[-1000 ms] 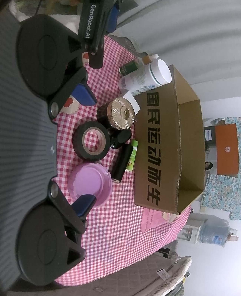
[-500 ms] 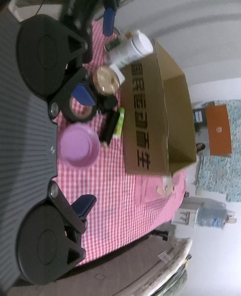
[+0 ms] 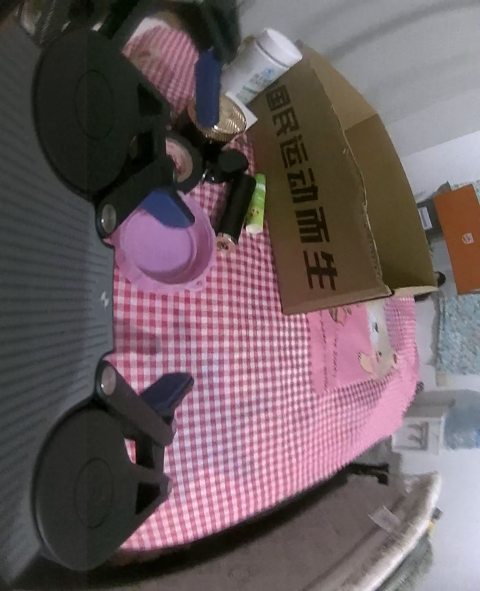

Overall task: Organize rigid objects
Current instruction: 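Reach the right gripper to the pink plastic lid and close on its rim, then carry the pink lid into the cardboard box and open the right gripper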

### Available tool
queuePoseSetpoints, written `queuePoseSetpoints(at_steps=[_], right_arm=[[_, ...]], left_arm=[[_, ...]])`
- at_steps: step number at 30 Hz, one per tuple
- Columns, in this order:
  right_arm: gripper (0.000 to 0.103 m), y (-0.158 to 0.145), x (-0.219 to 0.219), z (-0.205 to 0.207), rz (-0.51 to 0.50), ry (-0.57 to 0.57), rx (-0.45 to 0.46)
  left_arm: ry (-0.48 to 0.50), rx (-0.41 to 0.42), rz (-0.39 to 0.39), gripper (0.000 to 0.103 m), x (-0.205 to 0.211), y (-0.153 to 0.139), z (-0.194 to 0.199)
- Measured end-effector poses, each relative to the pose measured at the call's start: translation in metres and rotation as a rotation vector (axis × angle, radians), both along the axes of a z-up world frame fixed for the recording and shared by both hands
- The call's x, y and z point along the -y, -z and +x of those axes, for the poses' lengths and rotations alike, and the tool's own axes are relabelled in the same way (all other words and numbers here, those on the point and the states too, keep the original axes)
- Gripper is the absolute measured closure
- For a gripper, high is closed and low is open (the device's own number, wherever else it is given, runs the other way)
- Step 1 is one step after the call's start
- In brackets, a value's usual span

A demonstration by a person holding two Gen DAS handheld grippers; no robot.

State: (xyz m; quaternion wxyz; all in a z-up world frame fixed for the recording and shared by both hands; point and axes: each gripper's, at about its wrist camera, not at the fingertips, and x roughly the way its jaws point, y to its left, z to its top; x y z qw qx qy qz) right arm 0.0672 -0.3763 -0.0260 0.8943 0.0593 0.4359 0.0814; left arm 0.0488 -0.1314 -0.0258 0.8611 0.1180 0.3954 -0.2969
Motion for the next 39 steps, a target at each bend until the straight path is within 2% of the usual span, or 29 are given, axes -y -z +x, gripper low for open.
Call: queuePoseSetpoints(at_steps=[2, 4, 6, 8, 10, 13, 17, 23, 28, 33, 39], right_arm=[[0.034, 0.002, 0.001, 0.005, 0.023, -0.021, -0.019], [0.047, 0.006, 0.002, 0.011, 0.046, -0.045, -0.037], [0.054, 0.011, 0.000, 0.016, 0.057, -0.067, -0.057], [0.060, 0.015, -0.002, 0.019, 0.050, -0.084, -0.065], [0.075, 0.017, -0.002, 0.020, 0.040, -0.092, -0.066], [0.084, 0.022, 0.004, 0.018, 0.039, -0.086, -0.076], [0.085, 0.022, 0.017, 0.016, 0.048, -0.061, -0.073], [0.085, 0.023, 0.030, 0.012, 0.079, -0.035, -0.071], [0.084, 0.023, 0.033, 0.011, 0.099, -0.039, -0.069], [0.084, 0.023, 0.032, 0.012, 0.102, -0.050, -0.069], [0.085, 0.023, 0.032, 0.011, 0.123, -0.061, -0.075]], left_arm=[[0.022, 0.016, 0.028, 0.019, 0.006, 0.005, -0.003], [0.036, 0.023, 0.054, 0.023, 0.012, 0.009, -0.001], [0.044, 0.012, 0.071, 0.032, 0.017, 0.014, 0.002], [0.046, -0.003, 0.078, 0.033, 0.020, 0.016, 0.006], [0.050, -0.009, 0.082, 0.033, 0.023, 0.018, 0.008], [0.068, -0.011, 0.090, 0.033, 0.030, 0.019, 0.011], [0.095, -0.008, 0.111, 0.023, 0.043, 0.022, 0.013], [0.117, -0.013, 0.144, 0.021, 0.061, 0.029, 0.017], [0.106, -0.031, 0.168, 0.021, 0.071, 0.037, 0.026], [0.095, -0.036, 0.161, 0.029, 0.073, 0.037, 0.029], [0.096, -0.006, 0.165, 0.030, 0.075, 0.035, 0.025]])
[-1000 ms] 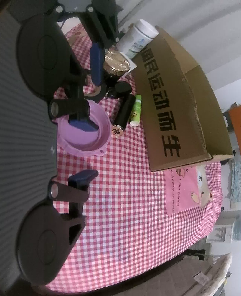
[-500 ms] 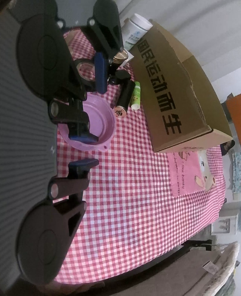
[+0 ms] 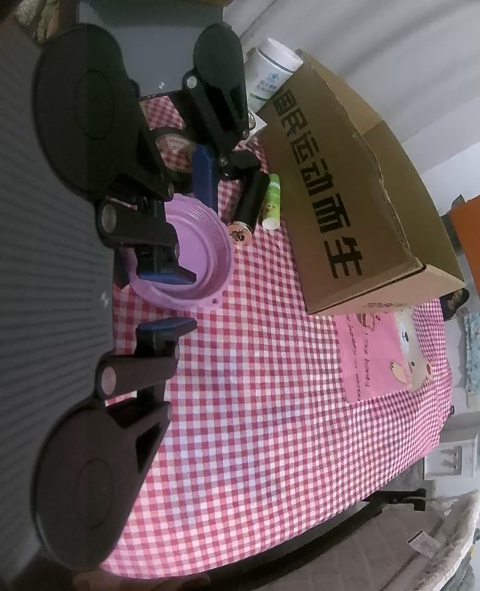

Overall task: Organize rigid objects
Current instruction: 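Carry the pink lid into the cardboard box and open the right gripper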

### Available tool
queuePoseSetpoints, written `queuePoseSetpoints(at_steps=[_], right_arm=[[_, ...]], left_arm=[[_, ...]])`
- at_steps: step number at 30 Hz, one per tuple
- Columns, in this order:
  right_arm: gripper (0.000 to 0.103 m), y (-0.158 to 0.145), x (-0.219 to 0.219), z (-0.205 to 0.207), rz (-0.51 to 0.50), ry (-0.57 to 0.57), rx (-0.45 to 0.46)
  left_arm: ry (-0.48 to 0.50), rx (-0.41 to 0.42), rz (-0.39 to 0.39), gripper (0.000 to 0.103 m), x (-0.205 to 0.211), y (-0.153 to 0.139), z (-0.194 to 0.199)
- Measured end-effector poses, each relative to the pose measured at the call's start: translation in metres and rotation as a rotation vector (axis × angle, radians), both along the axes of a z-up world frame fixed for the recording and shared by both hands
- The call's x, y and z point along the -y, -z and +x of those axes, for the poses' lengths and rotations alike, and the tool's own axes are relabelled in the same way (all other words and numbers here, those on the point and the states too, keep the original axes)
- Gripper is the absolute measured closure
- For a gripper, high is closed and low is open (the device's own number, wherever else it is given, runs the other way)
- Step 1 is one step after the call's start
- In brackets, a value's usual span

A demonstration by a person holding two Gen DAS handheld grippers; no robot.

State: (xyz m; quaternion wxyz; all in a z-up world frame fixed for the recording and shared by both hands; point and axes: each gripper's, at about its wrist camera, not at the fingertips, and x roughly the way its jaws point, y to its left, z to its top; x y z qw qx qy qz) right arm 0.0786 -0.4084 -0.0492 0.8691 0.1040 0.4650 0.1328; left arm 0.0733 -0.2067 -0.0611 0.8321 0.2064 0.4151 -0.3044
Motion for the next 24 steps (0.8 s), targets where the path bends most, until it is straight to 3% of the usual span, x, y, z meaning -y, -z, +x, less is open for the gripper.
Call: queuePoseSetpoints(at_steps=[10, 17, 24], right_arm=[[0.085, -0.025, -0.007, -0.010, -0.008, -0.002, 0.054], [0.085, -0.073, -0.023, -0.017, 0.000, -0.041, 0.164], [0.085, -0.131, -0.064, 0.002, 0.031, -0.170, 0.289]], left_arm=[[-0.007, 0.072, -0.052, 0.030, -0.010, -0.028, -0.015], [-0.060, 0.194, -0.105, 0.030, -0.034, -0.075, -0.028], [-0.192, 0.323, -0.111, 0.030, -0.077, -0.131, -0.028]])
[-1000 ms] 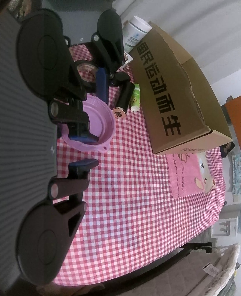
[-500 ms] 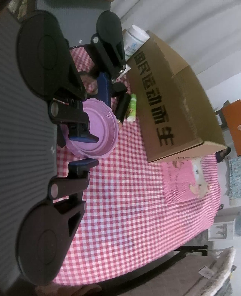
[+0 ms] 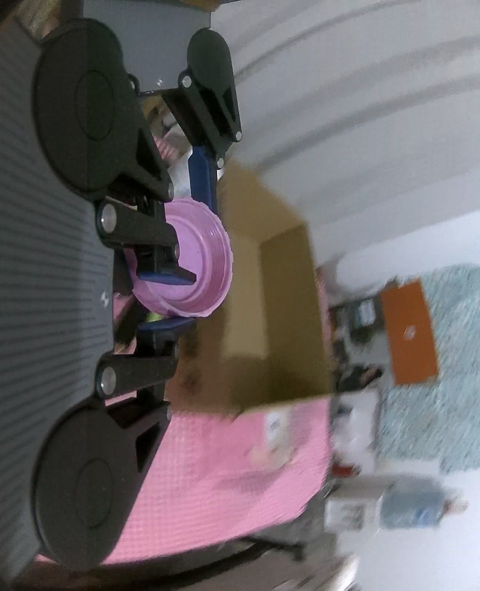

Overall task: Organize rigid objects
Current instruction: 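Carry the pink lid into the cardboard box and open the right gripper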

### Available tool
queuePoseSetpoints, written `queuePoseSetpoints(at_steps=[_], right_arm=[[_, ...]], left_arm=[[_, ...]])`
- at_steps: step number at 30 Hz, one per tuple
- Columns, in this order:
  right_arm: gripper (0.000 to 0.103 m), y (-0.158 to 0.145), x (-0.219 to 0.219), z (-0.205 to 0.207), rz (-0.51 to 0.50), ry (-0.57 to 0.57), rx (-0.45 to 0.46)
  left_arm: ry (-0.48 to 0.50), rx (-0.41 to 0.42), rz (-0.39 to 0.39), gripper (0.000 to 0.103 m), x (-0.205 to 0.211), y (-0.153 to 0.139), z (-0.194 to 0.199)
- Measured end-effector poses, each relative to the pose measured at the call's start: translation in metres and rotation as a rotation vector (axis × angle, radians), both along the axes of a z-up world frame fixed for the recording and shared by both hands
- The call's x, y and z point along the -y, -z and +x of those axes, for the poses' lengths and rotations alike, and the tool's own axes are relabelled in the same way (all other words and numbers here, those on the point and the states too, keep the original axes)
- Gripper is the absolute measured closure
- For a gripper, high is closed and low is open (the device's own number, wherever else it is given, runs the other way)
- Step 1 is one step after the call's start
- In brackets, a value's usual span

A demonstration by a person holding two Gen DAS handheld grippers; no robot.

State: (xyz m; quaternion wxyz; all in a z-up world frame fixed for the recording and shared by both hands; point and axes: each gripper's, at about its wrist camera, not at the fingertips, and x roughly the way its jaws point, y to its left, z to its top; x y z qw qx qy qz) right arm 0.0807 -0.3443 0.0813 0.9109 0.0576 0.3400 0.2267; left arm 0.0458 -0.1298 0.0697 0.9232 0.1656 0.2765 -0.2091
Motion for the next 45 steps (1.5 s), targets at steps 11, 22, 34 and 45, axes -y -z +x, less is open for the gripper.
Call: queuePoseSetpoints(at_steps=[11, 22, 34, 45], right_arm=[[0.084, -0.055, -0.091, 0.099, 0.046, -0.227, -0.048], [0.084, 0.007, -0.153, 0.238, 0.099, -0.219, -0.408], [0.084, 0.070, -0.156, 0.306, 0.106, -0.141, -0.563], [0.084, 0.107, -0.159, 0.338, 0.117, -0.088, -0.635]], left_arm=[[-0.173, -0.014, 0.042, 0.029, -0.070, -0.046, 0.064], [-0.218, -0.245, 0.098, 0.030, -0.121, -0.005, 0.174], [-0.198, -0.296, 0.238, 0.030, -0.108, 0.033, 0.227], [-0.214, -0.353, 0.299, 0.029, -0.100, 0.055, 0.250]])
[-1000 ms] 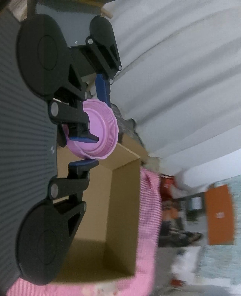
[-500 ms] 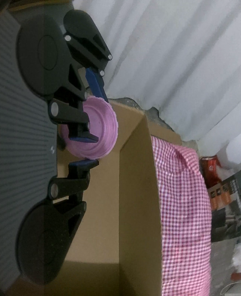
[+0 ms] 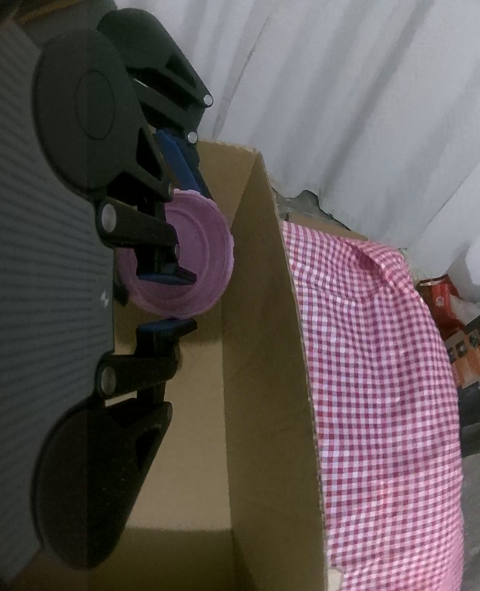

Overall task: Organize rigid objects
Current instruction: 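Carry the pink lid into the cardboard box and open the right gripper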

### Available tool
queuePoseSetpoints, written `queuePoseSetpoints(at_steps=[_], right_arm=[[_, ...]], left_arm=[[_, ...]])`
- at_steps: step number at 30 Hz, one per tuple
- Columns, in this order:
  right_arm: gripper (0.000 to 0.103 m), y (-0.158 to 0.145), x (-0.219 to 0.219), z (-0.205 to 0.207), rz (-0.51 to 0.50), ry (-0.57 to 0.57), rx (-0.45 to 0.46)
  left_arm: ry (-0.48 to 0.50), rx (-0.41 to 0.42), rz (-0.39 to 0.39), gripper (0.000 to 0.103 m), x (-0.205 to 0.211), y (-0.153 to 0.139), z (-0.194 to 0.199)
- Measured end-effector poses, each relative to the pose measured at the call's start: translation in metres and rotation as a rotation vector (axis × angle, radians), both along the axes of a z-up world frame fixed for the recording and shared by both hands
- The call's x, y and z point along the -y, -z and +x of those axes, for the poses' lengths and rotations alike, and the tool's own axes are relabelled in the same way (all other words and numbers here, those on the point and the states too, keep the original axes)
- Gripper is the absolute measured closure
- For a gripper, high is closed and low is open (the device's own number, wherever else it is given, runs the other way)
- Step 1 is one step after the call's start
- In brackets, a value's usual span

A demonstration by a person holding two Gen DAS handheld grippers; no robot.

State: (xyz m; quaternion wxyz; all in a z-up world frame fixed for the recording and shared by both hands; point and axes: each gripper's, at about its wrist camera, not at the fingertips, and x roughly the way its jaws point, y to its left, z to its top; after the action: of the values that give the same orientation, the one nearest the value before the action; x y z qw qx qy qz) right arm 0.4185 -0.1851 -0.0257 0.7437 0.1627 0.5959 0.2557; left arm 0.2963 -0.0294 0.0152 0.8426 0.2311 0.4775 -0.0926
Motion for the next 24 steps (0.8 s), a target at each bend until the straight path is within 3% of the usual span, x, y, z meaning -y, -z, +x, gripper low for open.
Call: queuePoseSetpoints(at_steps=[11, 18, 23, 24], right_arm=[[0.084, 0.014, -0.008, 0.005, 0.041, 0.035, -0.038], [0.082, -0.009, -0.003, -0.004, 0.043, 0.042, 0.024], [0.067, -0.048, 0.020, -0.027, 0.070, 0.055, 0.105], [0.058, -0.057, 0.025, -0.033, 0.071, 0.058, 0.127]], left_arm=[[0.011, 0.007, 0.024, 0.028, 0.001, 0.000, 0.007], [0.005, 0.040, -0.029, 0.022, -0.007, -0.021, -0.001], [0.004, 0.095, -0.087, 0.015, -0.013, -0.050, -0.020], [0.007, 0.107, -0.098, 0.014, -0.014, -0.056, -0.026]])
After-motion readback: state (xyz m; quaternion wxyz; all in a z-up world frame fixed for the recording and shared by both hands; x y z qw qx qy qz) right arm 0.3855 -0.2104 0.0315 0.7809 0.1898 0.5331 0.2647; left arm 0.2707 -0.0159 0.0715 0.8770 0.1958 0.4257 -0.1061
